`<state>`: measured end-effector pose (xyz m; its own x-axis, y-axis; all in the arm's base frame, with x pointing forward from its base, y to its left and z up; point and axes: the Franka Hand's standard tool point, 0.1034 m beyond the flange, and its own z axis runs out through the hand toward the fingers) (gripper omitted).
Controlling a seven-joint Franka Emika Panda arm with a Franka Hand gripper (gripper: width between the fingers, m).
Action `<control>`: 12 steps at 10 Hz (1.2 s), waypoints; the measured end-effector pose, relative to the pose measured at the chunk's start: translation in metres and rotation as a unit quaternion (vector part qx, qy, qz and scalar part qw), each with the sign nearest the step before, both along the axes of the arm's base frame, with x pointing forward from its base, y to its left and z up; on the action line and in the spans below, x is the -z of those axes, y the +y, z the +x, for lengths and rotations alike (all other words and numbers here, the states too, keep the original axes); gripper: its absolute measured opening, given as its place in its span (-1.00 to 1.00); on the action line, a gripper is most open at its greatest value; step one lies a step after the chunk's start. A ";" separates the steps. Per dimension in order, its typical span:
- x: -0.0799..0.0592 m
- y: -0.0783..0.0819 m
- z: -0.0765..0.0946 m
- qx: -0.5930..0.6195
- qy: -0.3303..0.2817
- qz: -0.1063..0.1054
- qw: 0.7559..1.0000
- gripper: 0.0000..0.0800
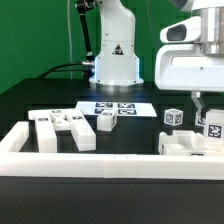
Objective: Assemble chair
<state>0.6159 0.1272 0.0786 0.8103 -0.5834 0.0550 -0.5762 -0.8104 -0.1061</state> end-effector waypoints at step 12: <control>0.001 -0.002 0.002 0.406 0.027 0.068 0.911 -0.25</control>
Offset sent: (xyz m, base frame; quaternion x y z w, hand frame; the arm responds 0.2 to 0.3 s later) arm -0.0022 0.0003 -0.0040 0.0127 -0.0105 0.2657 0.9639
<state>0.6175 0.1257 0.0779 0.1074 -0.9902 -0.0892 -0.9872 -0.0956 -0.1274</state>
